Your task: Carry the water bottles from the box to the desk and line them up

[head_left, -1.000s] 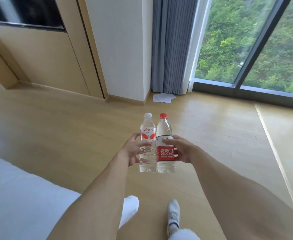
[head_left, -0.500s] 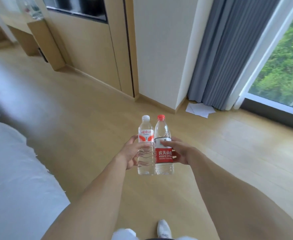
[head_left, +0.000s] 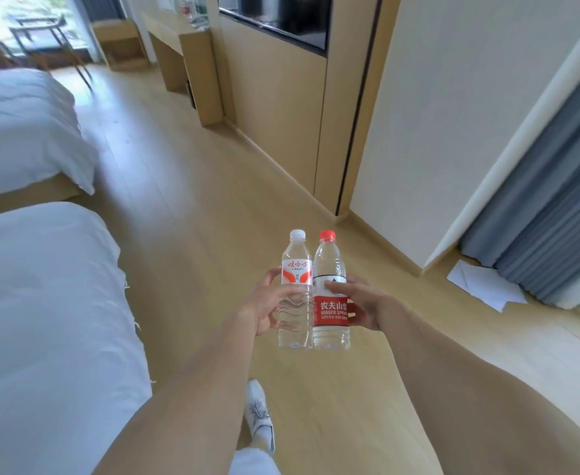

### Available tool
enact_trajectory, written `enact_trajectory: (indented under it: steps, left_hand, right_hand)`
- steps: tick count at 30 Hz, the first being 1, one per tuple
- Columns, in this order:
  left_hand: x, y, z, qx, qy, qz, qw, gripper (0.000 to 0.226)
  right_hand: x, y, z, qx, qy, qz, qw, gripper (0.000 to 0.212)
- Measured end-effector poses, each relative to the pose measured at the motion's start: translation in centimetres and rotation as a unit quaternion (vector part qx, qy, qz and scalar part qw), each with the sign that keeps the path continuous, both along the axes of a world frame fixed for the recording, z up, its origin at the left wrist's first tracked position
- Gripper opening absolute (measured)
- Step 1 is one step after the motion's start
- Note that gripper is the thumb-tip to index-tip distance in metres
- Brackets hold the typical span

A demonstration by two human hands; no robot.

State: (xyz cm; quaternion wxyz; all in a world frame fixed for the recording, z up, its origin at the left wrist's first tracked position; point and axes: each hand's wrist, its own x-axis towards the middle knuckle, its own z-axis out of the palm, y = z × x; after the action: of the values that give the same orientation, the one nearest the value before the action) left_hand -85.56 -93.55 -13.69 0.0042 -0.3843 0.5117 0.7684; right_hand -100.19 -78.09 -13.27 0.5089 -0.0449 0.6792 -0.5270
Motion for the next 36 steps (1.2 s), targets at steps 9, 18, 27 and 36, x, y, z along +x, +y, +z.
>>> enact_trajectory:
  steps: [9,18,27,36]
  left_hand:
    - [-6.3,-19.1,1.0,-0.009,0.010,0.053,0.999,0.075]
    - [-10.6,-34.5,1.8,-0.005,0.005,0.118,0.993,0.064]
    - [-17.3,-48.2,1.2,-0.019,-0.013,0.194,0.981,0.058]
    - [-26.9,-61.9,3.8,-0.038,0.024,0.267,0.963,0.053]
  right_hand:
    - [-7.8,-20.6,1.3,-0.005,0.007,0.058,0.998,0.039]
    - [-13.3,-37.6,2.3,-0.018,0.004,0.114,0.993,0.035]
    - [-21.3,-54.0,0.5,-0.028,-0.018,0.192,0.981,0.040]
    - [-32.0,-71.1,2.9,-0.045,-0.014,0.253,0.966,0.036]
